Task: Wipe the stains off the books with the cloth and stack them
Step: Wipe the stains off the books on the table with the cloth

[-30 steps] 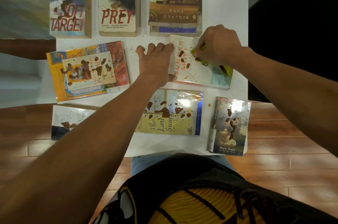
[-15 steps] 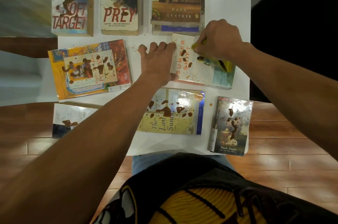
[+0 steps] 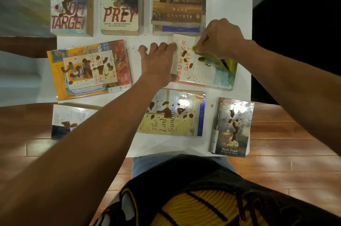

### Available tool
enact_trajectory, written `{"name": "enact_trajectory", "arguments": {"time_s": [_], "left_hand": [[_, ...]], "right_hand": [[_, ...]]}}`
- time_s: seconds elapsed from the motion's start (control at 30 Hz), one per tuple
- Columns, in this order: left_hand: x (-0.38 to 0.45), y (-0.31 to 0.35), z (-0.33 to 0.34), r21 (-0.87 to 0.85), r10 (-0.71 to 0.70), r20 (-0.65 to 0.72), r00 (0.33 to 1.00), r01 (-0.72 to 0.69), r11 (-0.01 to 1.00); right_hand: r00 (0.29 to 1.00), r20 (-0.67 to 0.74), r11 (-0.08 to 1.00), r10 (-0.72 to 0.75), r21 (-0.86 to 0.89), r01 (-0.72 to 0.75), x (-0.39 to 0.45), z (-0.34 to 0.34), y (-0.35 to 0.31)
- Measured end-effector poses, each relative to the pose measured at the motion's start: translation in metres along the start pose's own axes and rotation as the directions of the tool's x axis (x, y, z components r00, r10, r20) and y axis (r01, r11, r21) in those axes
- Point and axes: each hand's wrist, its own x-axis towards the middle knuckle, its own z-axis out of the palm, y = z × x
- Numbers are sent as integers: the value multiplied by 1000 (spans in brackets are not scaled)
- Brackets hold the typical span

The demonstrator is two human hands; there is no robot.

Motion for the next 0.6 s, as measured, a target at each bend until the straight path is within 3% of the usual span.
{"name": "enact_trajectory", "arguments": {"time_s": [0.07,0.2,0.33,0.47,0.6], "left_hand": [[0,0,-1,2,-1,2,1000,1,1000],[0,0,-1,-6,-5,2,1000,5,1000],[0,1,0,-4,-6,10,1000,6,1000],[0,0,0,-5,-8,5,1000,8,1000],[0,1,0,12,-5,0,1000,5,1000]], "right_hand": [[998,-59,999,38,10,-37,0,1,-1],[986,154,998,-58,44,52,-9,3,1],[995,-27,994,94,58,-93,-5,1,10],[990,141,1000,-13,3,13,-17,7,12],[996,-3,993,93,73,-93,-17,7,17]]}}
